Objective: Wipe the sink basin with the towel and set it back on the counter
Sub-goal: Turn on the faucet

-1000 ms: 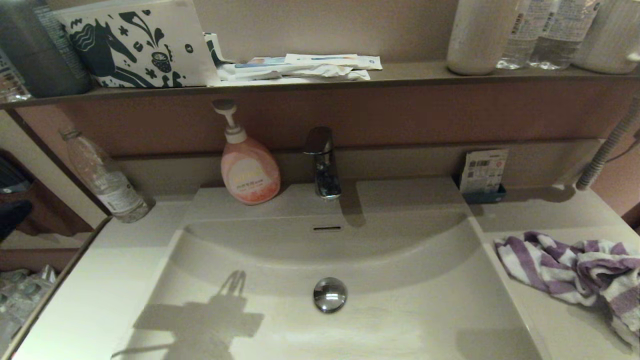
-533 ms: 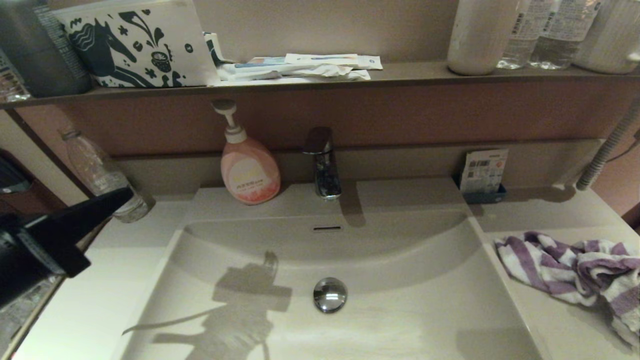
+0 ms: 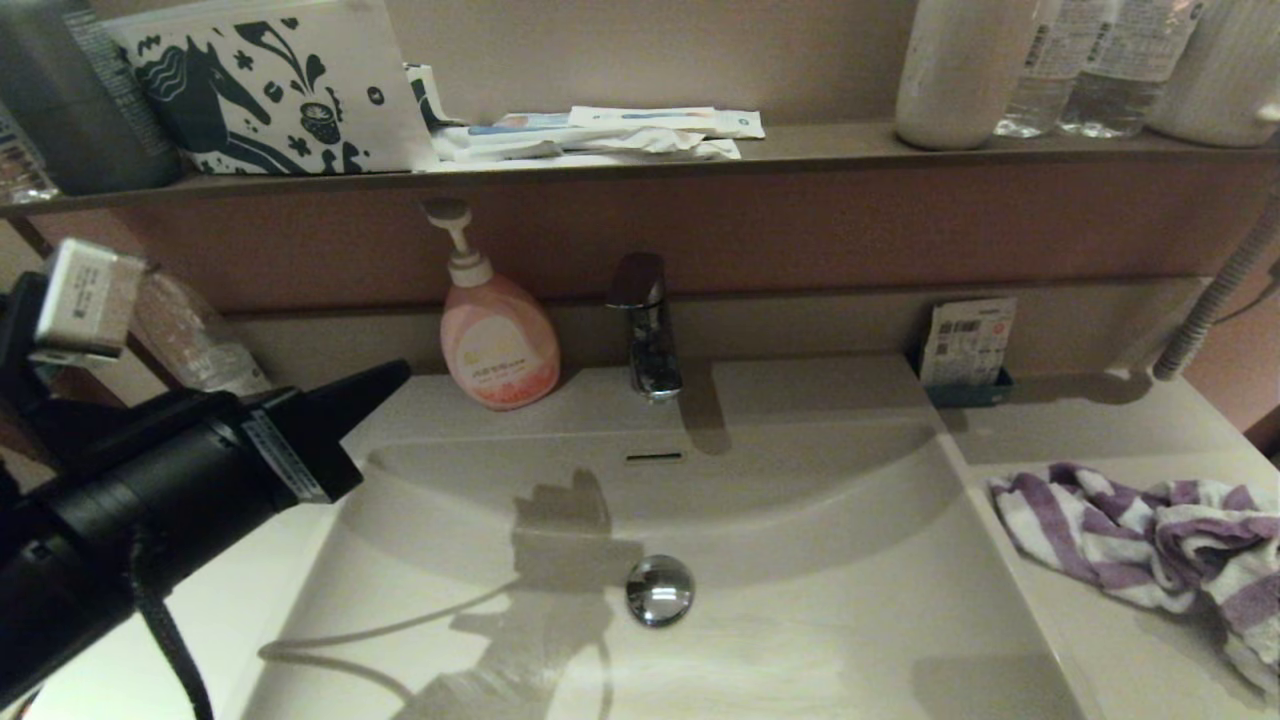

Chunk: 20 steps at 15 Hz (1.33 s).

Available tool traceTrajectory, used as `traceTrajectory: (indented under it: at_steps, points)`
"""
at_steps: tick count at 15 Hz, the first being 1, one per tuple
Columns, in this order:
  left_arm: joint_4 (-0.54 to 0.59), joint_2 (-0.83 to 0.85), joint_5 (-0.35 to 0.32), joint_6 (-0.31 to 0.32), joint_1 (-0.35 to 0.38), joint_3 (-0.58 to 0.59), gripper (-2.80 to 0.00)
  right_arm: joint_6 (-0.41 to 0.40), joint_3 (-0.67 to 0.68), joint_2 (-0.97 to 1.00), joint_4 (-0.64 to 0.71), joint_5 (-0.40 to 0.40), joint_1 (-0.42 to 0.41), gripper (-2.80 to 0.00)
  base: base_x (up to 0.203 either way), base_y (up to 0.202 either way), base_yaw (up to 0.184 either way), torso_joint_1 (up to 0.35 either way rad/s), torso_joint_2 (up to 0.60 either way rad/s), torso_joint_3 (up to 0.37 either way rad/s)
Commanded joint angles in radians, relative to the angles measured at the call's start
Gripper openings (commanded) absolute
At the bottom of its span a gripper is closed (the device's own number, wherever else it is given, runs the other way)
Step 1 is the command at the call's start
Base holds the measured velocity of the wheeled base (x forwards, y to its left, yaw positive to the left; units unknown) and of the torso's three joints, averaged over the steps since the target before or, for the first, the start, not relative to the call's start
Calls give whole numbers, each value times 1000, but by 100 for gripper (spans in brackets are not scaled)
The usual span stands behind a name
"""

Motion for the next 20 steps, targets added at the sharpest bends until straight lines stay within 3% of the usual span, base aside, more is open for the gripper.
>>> traceTrajectory:
  at_steps: [1, 4, 8, 12, 16, 20]
  points:
    - [-7, 48, -8, -37, -2, -12, -280, 0, 0, 0, 0, 0, 0, -280, 0, 0, 0, 0, 0, 0]
    - [-56, 135, -10, -55, -28, -34, -280, 0, 0, 0, 0, 0, 0, -280, 0, 0, 0, 0, 0, 0]
    - [-260, 286, 16, -53, -93, -35, -280, 0, 0, 0, 0, 0, 0, -280, 0, 0, 0, 0, 0, 0]
    - [-412, 401, 31, -54, -88, -25, -280, 0, 0, 0, 0, 0, 0, -280, 0, 0, 0, 0, 0, 0]
    - [-482, 496, 38, -47, -92, -81, -280, 0, 0, 0, 0, 0, 0, -280, 0, 0, 0, 0, 0, 0]
    - [-484, 555, 64, -47, -115, -173, -280, 0, 0, 0, 0, 0, 0, -280, 0, 0, 0, 0, 0, 0]
